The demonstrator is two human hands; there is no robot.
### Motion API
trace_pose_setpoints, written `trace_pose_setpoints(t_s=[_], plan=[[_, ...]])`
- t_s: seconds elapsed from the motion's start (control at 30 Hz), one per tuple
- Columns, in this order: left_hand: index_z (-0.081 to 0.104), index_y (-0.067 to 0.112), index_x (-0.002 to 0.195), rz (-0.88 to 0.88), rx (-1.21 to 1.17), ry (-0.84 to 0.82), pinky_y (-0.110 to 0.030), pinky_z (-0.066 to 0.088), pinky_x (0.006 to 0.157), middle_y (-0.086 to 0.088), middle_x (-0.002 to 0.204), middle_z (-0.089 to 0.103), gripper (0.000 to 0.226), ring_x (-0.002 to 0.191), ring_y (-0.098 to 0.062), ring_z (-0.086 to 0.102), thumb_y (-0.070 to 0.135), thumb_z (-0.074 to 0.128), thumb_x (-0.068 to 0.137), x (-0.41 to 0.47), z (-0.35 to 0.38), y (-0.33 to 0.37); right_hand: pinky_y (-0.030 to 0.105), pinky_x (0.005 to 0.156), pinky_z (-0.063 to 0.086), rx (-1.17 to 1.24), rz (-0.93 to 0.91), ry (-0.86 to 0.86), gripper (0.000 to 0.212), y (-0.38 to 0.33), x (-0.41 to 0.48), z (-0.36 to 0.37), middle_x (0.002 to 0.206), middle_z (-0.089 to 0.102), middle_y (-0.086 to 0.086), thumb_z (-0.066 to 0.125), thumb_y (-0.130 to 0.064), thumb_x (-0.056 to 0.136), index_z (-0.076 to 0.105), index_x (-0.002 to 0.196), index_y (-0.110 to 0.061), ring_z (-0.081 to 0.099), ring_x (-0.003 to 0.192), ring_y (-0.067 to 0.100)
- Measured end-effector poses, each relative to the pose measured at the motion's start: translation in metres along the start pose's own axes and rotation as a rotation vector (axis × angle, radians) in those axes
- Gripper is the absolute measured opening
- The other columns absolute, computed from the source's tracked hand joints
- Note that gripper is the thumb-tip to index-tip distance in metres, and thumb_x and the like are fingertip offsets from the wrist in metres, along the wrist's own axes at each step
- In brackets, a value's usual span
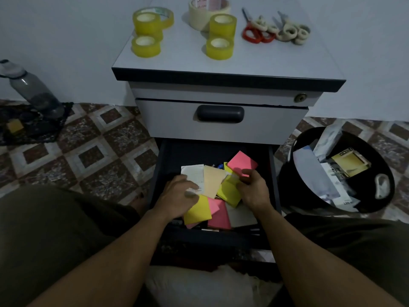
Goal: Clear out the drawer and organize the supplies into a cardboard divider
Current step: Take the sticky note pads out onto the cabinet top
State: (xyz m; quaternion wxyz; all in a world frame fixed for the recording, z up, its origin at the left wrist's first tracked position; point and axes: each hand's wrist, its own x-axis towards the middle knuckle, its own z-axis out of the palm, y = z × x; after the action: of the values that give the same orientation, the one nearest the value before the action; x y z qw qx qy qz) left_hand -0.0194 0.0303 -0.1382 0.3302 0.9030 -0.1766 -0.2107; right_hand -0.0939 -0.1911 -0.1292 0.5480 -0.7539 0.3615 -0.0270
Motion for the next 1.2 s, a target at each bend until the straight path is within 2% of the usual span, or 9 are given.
trace_pose_setpoints(t_s=[0.07, 0.2, 0.47, 0.57, 0.63, 0.7, 0.83, 0.93, 1.2], plan=[[0.063, 0.024, 0.124, -0.059, -0.062, 0.084, -0.027, 0.041, 0.103, -0.002, 0.135, 0.049, 0.037, 0.126, -0.020, 0.049, 0.026, 0.069, 0.088, 0.004, 0.000, 0.004, 0.027, 0.078, 0.045, -0.212, 0.009, -0.011, 0.038, 0.002, -0.004, 0.000, 0.106, 0.064, 0.003, 0.061, -0.011, 0.085, 0.054, 0.122, -0.019, 0.061, 0.096, 0.023], [0.040, 0.030, 0.145, -0.222, -0.063, 0.051, -0.035, 0.046, 0.101, -0.003, 0.139, 0.051, 0.061, 0.121, -0.023, 0.052, 0.033, 0.064, 0.090, 0.013, -0.002, 0.007, 0.034, 0.080, 0.049, -0.324, 0.054, -0.002, 0.043, 0.005, -0.005, 0.003, 0.115, 0.060, 0.018, 0.063, -0.014, 0.083, 0.048, 0.123, -0.009, 0.059, 0.104, 0.036], [0.049, 0.024, 0.138, -0.226, -0.292, 0.084, -0.032, 0.053, 0.088, -0.003, 0.127, 0.058, 0.059, 0.109, -0.021, 0.059, 0.010, 0.069, 0.084, 0.020, 0.000, 0.001, 0.031, 0.077, 0.049, -0.110, 0.076, -0.003, 0.049, -0.004, -0.001, 0.014, 0.109, 0.062, 0.010, 0.064, -0.003, 0.083, 0.052, 0.129, -0.015, 0.060, 0.095, 0.026], [0.055, 0.025, 0.128, -0.228, -0.383, 0.111, -0.030, 0.054, 0.071, -0.005, 0.117, 0.063, 0.051, 0.101, -0.019, 0.062, 0.002, 0.066, 0.084, 0.025, 0.001, 0.003, 0.031, 0.071, 0.050, -0.031, 0.064, 0.001, 0.047, -0.002, 0.000, 0.015, 0.106, 0.064, 0.006, 0.059, 0.004, 0.080, 0.056, 0.121, -0.019, 0.062, 0.090, 0.023], [0.056, 0.029, 0.120, -0.227, -0.436, 0.111, -0.031, 0.056, 0.070, -0.005, 0.117, 0.063, 0.050, 0.102, -0.019, 0.063, -0.002, 0.066, 0.083, 0.028, 0.003, 0.005, 0.039, 0.076, 0.057, 0.045, 0.076, 0.002, 0.047, 0.000, 0.001, 0.014, 0.108, 0.068, 0.006, 0.058, 0.005, 0.077, 0.058, 0.111, -0.026, 0.066, 0.092, 0.024], [0.056, 0.027, 0.123, -0.221, -0.466, 0.084, -0.029, 0.056, 0.070, -0.001, 0.119, 0.063, 0.052, 0.106, -0.019, 0.062, -0.004, 0.066, 0.083, 0.030, 0.005, 0.009, 0.048, 0.080, 0.058, 0.098, 0.086, 0.003, 0.047, 0.004, 0.003, 0.013, 0.106, 0.069, 0.006, 0.057, 0.005, 0.074, 0.058, 0.106, -0.029, 0.067, 0.094, 0.026], [0.056, 0.019, 0.129, -0.193, -0.470, 0.040, -0.020, 0.052, 0.067, 0.001, 0.117, 0.063, 0.052, 0.107, -0.017, 0.062, -0.007, 0.065, 0.084, 0.034, 0.009, 0.016, 0.044, 0.077, 0.056, 0.189, 0.085, -0.034, 0.047, 0.004, 0.002, 0.014, 0.105, 0.069, 0.009, 0.053, 0.008, 0.074, 0.061, 0.112, -0.019, 0.066, 0.093, 0.028], [0.056, 0.021, 0.127, -0.205, -0.435, 0.026, -0.022, 0.052, 0.067, 0.002, 0.115, 0.062, 0.053, 0.108, -0.018, 0.061, -0.005, 0.068, 0.082, 0.034, 0.011, 0.019, 0.047, 0.078, 0.057, 0.215, 0.081, -0.039, 0.047, 0.007, 0.002, 0.013, 0.104, 0.071, 0.009, 0.052, 0.004, 0.070, 0.063, 0.106, -0.025, 0.068, 0.092, 0.030], [0.049, 0.018, 0.133, -0.256, -0.540, -0.038, -0.020, 0.049, 0.059, -0.007, 0.117, 0.060, 0.064, 0.100, -0.017, 0.061, -0.003, 0.075, 0.078, 0.041, 0.010, 0.030, 0.050, 0.083, 0.057, 0.262, 0.096, -0.126, 0.043, 0.003, -0.006, 0.012, 0.109, 0.067, 0.007, 0.048, 0.009, 0.085, 0.060, 0.108, -0.026, 0.067, 0.097, 0.029]])
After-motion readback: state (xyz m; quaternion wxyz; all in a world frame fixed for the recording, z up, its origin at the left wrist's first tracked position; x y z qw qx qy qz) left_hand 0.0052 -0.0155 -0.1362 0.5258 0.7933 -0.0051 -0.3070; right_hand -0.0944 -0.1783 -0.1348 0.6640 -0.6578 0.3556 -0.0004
